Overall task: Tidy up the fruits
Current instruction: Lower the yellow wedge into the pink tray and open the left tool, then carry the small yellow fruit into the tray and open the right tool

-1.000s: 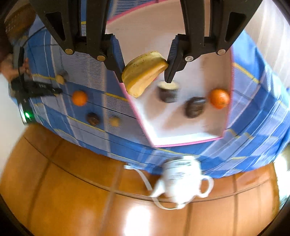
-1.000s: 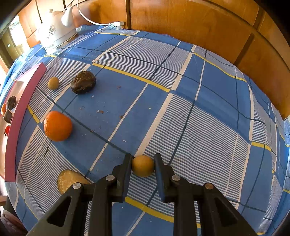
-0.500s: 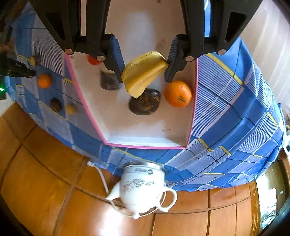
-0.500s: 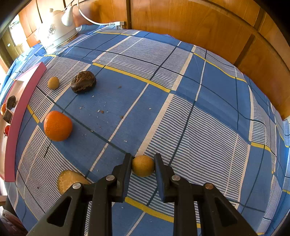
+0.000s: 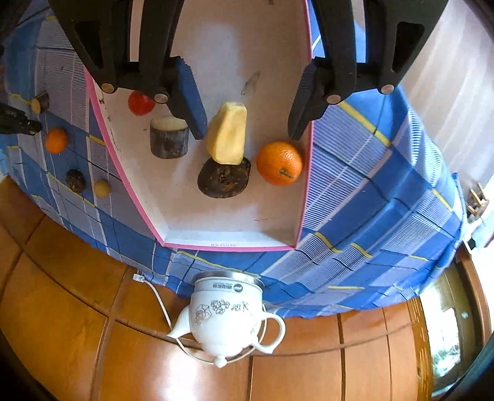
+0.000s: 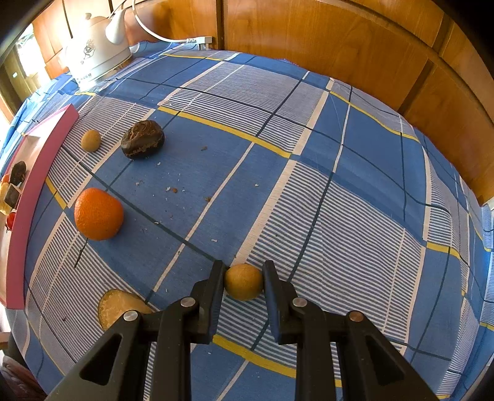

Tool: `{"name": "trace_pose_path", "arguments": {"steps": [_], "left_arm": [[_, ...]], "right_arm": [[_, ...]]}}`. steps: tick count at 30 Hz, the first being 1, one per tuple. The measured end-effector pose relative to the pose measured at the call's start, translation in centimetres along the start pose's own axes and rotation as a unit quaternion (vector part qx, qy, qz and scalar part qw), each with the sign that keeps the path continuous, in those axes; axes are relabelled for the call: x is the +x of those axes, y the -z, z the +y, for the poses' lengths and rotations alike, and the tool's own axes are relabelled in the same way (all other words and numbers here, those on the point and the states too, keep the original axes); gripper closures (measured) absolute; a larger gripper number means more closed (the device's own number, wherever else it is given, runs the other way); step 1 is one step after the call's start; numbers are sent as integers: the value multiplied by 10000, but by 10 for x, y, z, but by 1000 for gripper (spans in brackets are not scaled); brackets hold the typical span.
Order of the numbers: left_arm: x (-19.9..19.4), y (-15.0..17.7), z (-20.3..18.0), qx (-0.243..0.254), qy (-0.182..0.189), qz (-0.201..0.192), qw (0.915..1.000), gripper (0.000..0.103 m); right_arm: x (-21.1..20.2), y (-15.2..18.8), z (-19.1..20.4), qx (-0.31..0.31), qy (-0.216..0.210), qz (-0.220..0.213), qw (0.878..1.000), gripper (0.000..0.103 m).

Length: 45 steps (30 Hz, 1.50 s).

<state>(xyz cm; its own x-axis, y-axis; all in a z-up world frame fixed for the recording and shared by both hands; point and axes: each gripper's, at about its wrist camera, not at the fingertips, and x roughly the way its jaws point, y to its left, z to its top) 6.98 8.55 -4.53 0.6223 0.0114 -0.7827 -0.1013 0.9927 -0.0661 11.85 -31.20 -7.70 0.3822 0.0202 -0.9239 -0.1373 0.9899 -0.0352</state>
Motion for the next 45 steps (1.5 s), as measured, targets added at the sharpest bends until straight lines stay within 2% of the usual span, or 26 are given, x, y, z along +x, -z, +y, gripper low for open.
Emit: {"name": "trace_pose_path", "arguments": {"steps": [6, 17, 23, 27, 33, 38, 45], "left_arm": [[-16, 8, -11, 97, -47, -132, 9999, 48], [-37, 11, -30, 311, 110, -358, 9988, 48], [-40, 14, -31, 351, 159, -361, 9986, 48], [-40, 16, -29, 328, 158, -337, 9988, 48], [-42, 16, -25, 279, 103, -399, 9988, 48], [-43, 17, -17, 203, 71, -440, 9988, 47], [-40, 22, -2, 53, 1, -376, 9993, 47]], "right_arm": [[-1, 0, 1, 2, 10, -3, 10000, 78], [-2, 0, 0, 18, 3, -11, 10000, 78], [-4, -2, -2, 62, -126, -61, 9999, 78], [-15, -5, 4, 90, -410, -202, 9989, 78], [-36, -16, 43, -195, -856, -452, 9951, 78], [-51, -37, 102, -580, -1453, -663, 9855, 78], [-55, -66, 182, -876, -2143, -725, 9701, 78]]}}
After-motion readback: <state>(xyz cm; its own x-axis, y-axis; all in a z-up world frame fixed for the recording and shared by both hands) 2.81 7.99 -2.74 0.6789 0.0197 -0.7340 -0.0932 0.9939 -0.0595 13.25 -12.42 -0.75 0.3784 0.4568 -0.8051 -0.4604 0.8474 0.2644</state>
